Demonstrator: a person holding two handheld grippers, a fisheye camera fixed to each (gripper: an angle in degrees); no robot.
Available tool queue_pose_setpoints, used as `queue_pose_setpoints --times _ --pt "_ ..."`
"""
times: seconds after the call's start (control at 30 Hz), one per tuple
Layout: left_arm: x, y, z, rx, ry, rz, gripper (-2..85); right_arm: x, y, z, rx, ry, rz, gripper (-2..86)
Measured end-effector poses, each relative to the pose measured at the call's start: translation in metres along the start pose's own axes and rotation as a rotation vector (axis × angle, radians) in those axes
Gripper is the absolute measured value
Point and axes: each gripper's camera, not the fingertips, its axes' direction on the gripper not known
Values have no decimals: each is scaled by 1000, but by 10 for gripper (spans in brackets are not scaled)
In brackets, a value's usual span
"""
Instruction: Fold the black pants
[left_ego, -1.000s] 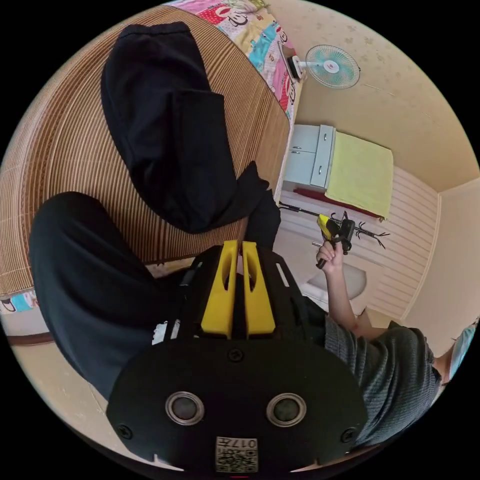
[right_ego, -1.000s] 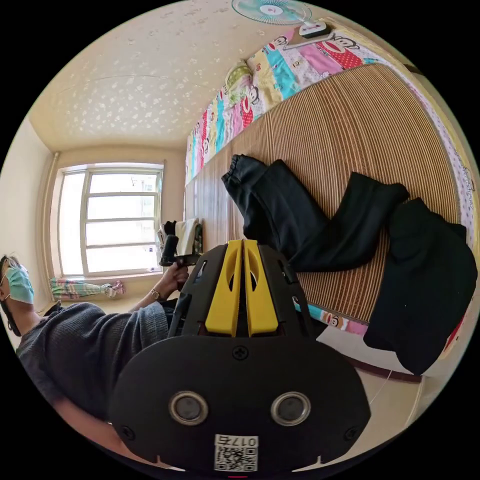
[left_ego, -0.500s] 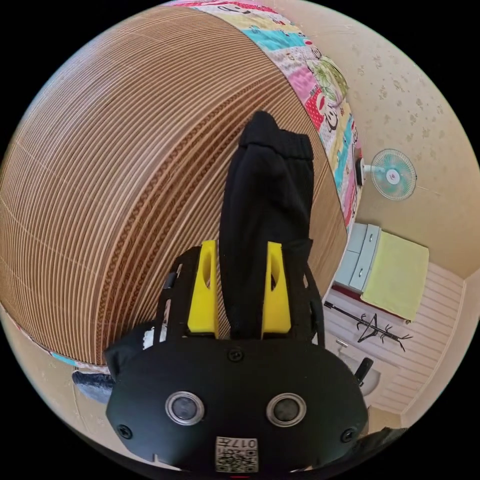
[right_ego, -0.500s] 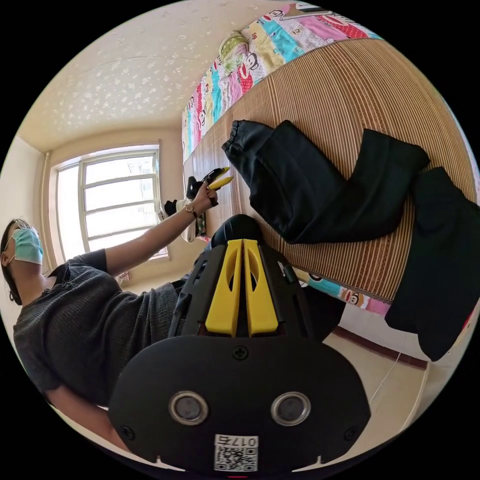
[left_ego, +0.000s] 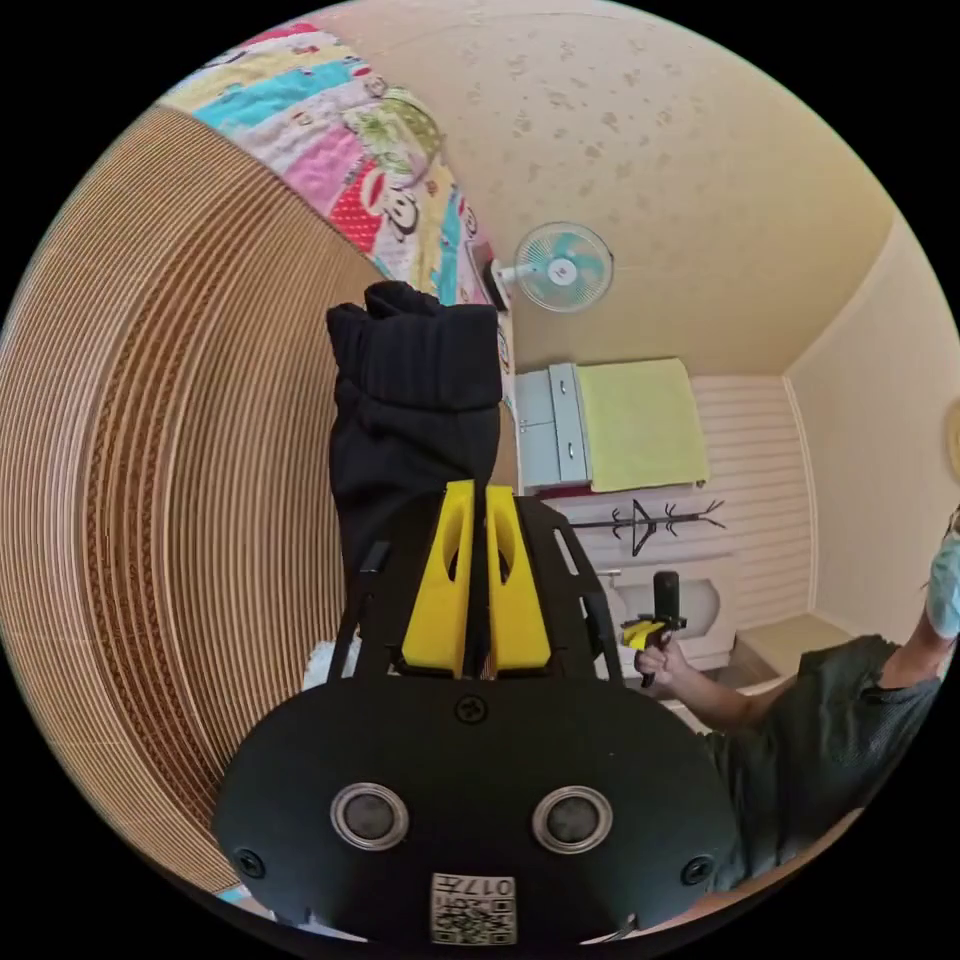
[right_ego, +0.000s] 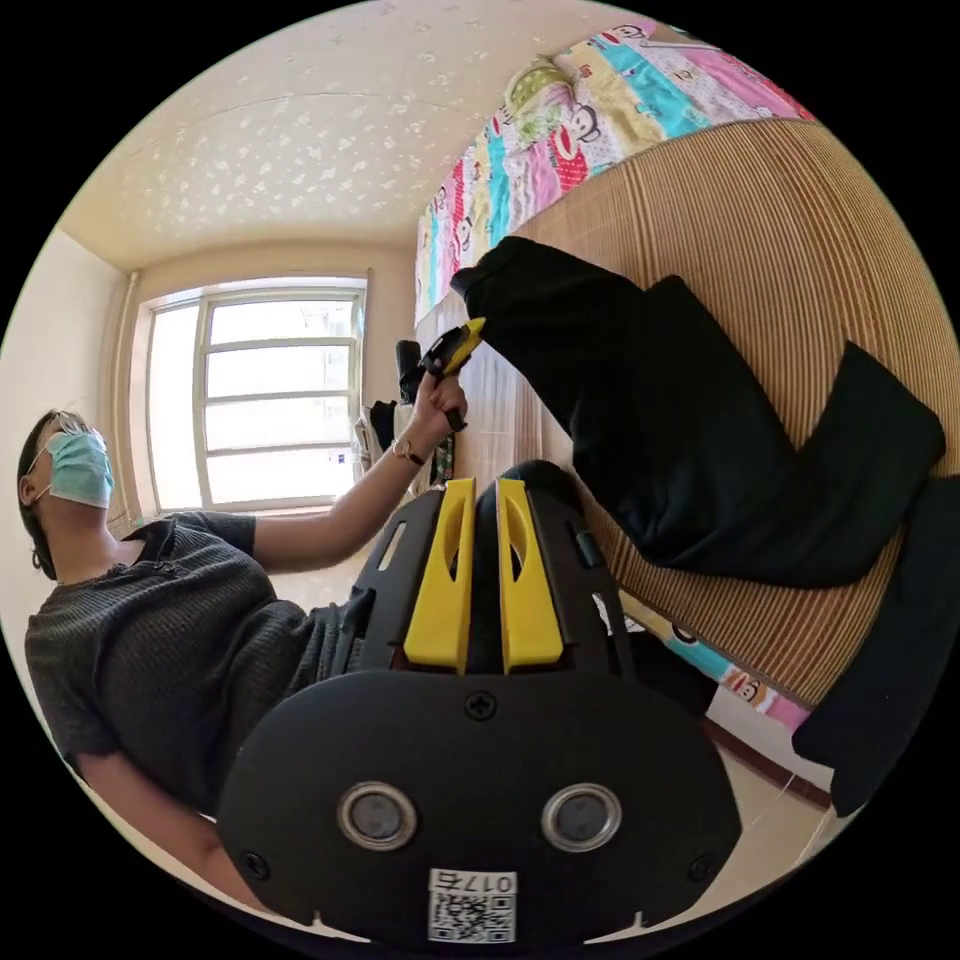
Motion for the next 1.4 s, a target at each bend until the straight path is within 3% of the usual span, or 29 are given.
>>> queue_pose_setpoints --times 0.23,0.43,0.57,0.67,0.77,0.9,1.0,1.07,1.1,1.13,1.23,1.3,1.4 --pt "130 109 53 -111 -32 302 -7 -66 -28 -3 73 172 -254 161" --pt "195 197 60 -79 -34 459 -7 -73 -4 -34 3 -104 -340 218" --pt "256 254 88 -163 -156 686 -7 -103 11 -20 -122 -82 -398 200" --pt "278 289 111 -162 -245 741 -3 -119 29 -29 -168 -96 -478 141" --pt "288 316 114 -157 -263 760 7 -125 53 -58 -108 -229 -553 96" --pt "321 355 102 -145 -187 911 23 -159 95 -115 -21 -434 -849 77" --pt "358 384 61 -134 60 1092 13 -187 117 -162 18 -624 -1069 72" --pt "384 405 4 -39 312 1169 11 -196 123 -192 61 -754 -1159 70" --pt "389 412 -10 -4 344 1200 9 -200 124 -209 91 -850 -1216 70" --pt "394 426 -36 98 336 1239 8 -204 124 -224 110 -943 -1250 70" --pt "392 436 -72 370 52 1036 61 -218 122 -240 88 -1115 -1339 71" --pt "391 435 -76 401 -56 970 115 -225 122 -237 60 -1202 -1368 72" --pt "392 427 -51 303 -25 952 190 -231 117 -212 -29 -1393 -1361 72"
